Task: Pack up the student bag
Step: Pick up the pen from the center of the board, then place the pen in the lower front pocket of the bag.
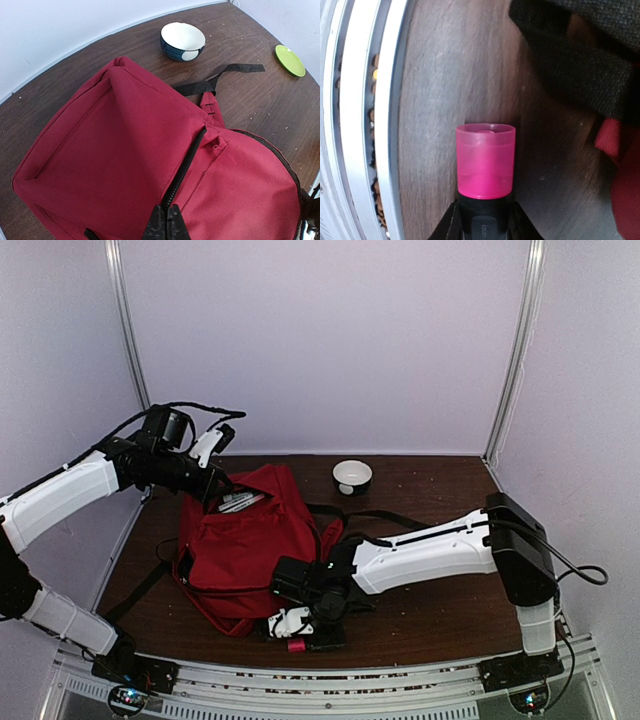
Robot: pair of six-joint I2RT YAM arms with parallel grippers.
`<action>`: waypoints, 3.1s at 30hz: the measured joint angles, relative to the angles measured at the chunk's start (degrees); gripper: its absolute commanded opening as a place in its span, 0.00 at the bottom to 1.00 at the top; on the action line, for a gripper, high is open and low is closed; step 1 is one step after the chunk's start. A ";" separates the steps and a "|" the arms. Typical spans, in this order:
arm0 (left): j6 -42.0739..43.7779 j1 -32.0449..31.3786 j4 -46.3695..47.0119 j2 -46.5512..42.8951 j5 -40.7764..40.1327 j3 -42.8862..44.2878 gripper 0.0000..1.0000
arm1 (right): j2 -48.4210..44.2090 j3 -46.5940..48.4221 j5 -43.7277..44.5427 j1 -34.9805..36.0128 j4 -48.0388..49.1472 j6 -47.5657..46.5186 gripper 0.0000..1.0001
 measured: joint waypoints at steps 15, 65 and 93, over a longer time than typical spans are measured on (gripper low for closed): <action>0.13 0.00 0.00 0.70 0.70 0.00 0.00 | -16.13 11.54 -5.35 -0.79 -13.03 -11.26 0.22; 1.33 0.00 -2.27 0.81 3.13 0.42 0.00 | 24.35 37.83 29.38 -11.91 40.30 -40.59 0.58; 3.41 0.00 -4.28 4.55 6.12 1.11 0.00 | -13.57 -4.79 16.98 -8.00 33.57 -26.43 0.62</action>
